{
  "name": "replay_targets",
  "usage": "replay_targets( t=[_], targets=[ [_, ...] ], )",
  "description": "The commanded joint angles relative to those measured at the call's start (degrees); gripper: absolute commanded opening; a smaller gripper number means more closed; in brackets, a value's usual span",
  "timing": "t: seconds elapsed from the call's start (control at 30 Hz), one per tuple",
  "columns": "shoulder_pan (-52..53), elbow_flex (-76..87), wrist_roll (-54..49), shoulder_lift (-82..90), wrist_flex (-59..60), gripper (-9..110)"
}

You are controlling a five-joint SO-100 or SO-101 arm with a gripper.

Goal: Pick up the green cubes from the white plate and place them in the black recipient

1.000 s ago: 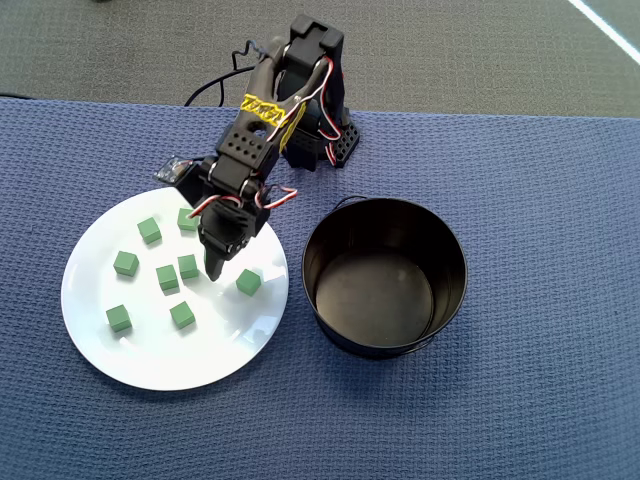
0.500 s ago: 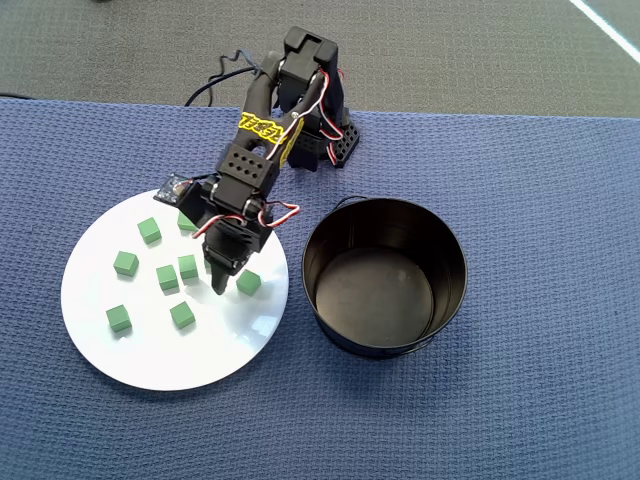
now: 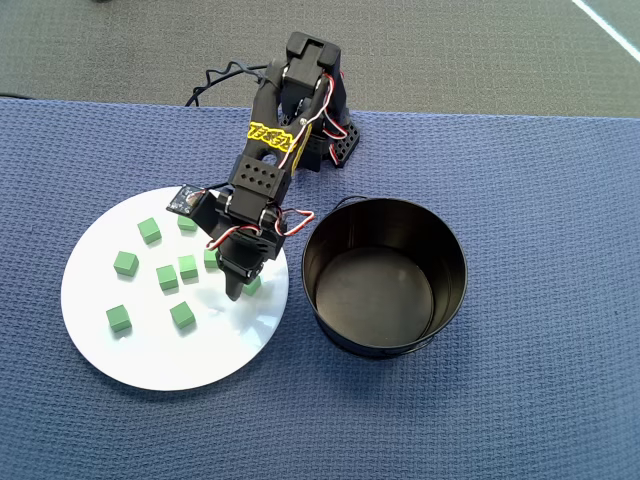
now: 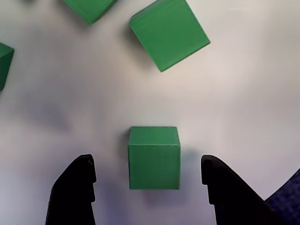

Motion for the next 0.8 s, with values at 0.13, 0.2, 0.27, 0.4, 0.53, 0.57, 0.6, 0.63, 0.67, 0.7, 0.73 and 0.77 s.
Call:
replay_targets(
  t=[0.13, 0.2, 0.27, 0.4, 0.53, 0.57, 0.6, 0.63, 0.67, 0.7, 0.73, 0.77],
  targets=[
    [-0.97, -0.97, -0.97, -0.97, -2.20, 19],
    [-1.05, -0.53, -1.58, -1.05, -3.08, 17],
    [-1.14, -0.44, -2.11, -1.41, -3.96, 11],
    [-1.41, -0.18, -3.60, -2.29, -4.75, 0],
    [-0.70, 0.18, -2.46, -1.67, -5.89, 0],
    [-0.44, 0.09, -1.76, -1.32, -6.06, 0],
    [-0.18, -0.35, -0.79, -0.79, -5.89, 0],
    [0.26, -1.49, 0.35, -0.18, -4.83, 0],
    [0.79, -3.25, 1.41, 0.70, -2.72, 0],
    [1.32, -5.63, 2.20, 1.67, 0.18, 0],
    [2.02, -8.26, 2.99, 2.81, 3.43, 0],
    [2.64, -11.16, 3.60, 3.87, 6.94, 0]
  ],
)
